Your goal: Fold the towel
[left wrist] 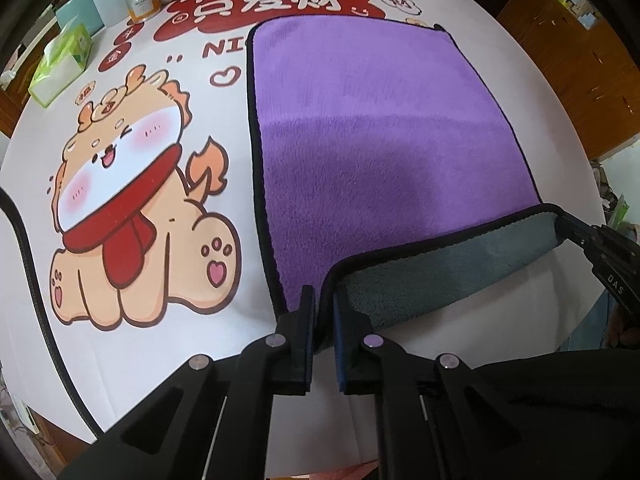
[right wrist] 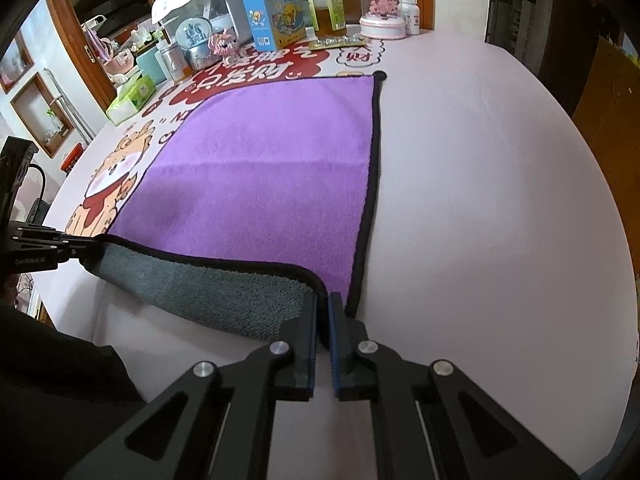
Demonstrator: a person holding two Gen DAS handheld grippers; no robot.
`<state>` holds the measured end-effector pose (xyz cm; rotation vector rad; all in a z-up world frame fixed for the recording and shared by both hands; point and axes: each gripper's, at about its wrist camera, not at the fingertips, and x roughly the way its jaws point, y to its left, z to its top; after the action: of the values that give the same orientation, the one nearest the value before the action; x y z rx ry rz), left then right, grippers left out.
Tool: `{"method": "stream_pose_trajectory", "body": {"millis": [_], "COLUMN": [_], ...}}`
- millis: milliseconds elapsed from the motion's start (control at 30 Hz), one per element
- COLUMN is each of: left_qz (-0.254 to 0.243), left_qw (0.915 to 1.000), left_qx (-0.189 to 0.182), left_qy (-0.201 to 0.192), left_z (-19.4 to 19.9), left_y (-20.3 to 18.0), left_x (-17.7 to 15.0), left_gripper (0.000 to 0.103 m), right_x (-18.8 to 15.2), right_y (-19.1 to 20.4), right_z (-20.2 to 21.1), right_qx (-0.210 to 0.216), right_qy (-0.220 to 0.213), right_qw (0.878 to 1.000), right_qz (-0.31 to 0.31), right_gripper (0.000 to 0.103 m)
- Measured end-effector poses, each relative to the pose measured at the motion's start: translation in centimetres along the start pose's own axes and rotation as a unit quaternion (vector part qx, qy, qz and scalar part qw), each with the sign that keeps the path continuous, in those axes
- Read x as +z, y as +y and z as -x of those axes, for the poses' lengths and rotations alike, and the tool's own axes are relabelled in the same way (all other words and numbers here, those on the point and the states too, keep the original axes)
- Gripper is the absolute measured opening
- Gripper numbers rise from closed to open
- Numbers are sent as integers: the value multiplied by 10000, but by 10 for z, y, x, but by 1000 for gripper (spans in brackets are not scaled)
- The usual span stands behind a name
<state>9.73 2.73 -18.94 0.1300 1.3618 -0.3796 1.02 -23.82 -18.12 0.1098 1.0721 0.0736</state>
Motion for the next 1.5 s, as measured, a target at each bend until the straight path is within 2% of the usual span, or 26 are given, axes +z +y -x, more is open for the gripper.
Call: {"method": "stream_pose_trajectory", "body": {"millis": [300, 867, 967, 1333, 1500], "left_qz": [-24, -173, -116, -335, -307], "left_qw": [9996, 9945, 9934, 9851, 9835], "left_qx": [46, 187, 204, 615, 627], "left_qy": [-269, -1016, -1121, -1572, -1667], "left_z": [26, 78, 81, 80, 69], "left_y": [4, 8, 12, 17, 23], "left_x": [18, 93, 111, 171, 191], "left_gripper": [6, 6, 6, 6, 6], "right_x": [20, 97, 115, 178, 197], "right_y": [0, -5, -6, -6, -3], "right_z": [14, 45, 45, 25, 9], "right_qx": [9, -125, -147, -432, -635], "right_qy": [-296, -1112, -1250, -1607, -1722], "right_qw": [9995, 9937, 9920, 9858, 9826], "right_qz": [65, 106, 109, 207, 293], "right_gripper": [5, 5, 5, 5, 5]}}
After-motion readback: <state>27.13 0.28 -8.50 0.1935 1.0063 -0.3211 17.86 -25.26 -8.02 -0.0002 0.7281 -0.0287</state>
